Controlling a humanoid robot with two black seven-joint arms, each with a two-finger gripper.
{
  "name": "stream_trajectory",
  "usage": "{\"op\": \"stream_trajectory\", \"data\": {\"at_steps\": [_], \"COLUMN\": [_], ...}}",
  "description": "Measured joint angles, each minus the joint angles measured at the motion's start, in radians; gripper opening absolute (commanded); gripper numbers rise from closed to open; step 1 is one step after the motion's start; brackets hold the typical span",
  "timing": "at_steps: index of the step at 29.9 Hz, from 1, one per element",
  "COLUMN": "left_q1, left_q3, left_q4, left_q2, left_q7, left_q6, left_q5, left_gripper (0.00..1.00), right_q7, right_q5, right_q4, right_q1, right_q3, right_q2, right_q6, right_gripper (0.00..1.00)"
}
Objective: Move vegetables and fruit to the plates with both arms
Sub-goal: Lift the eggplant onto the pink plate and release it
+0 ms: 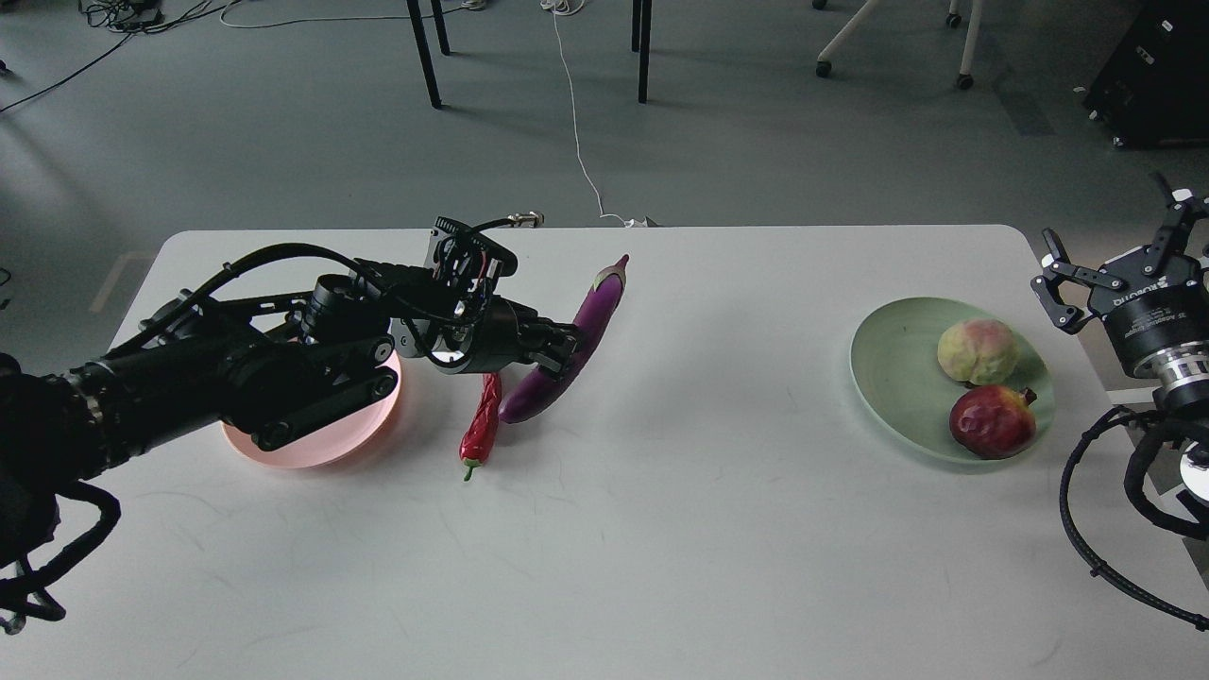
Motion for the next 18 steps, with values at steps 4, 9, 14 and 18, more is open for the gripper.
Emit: {"op": "stream_trajectory", "data": {"at_steps": [4, 9, 14, 18], "left_q1": [-0.048, -0.054, 0.043, 0.118], "left_q3": [-0.003, 0.003, 0.014, 0.009], "left_q4": [-0.170, -0.329, -0.329, -0.302], "left_q2": [0.168, 0.455, 0.621, 0.647], "left_q7": [0.000, -0.005, 0.001, 0.002], "left_q6": [-0.007, -0.058, -0.063, -0.025], "left_q5": [-0.049, -0.065, -0.068, -0.067], "left_gripper": [0.09, 0.12, 0.13, 0.16], "right_q7": [0.000, 0.000, 0.000, -0.001], "right_q5": [0.000, 0.000, 0.000, -0.001], "right_q4": [0.000, 0.000, 0.000, 0.003], "right_q1": [0.004, 0.009, 0.010, 0.015], "right_q3": [-0.002, -0.003, -0.007, -0.011], "right_q2": [0.000, 0.002, 0.009, 0.028], "right_q6": [0.000, 0.000, 0.000, 0.000], "right_gripper": [0.99, 0.99, 0.99, 0.99]}}
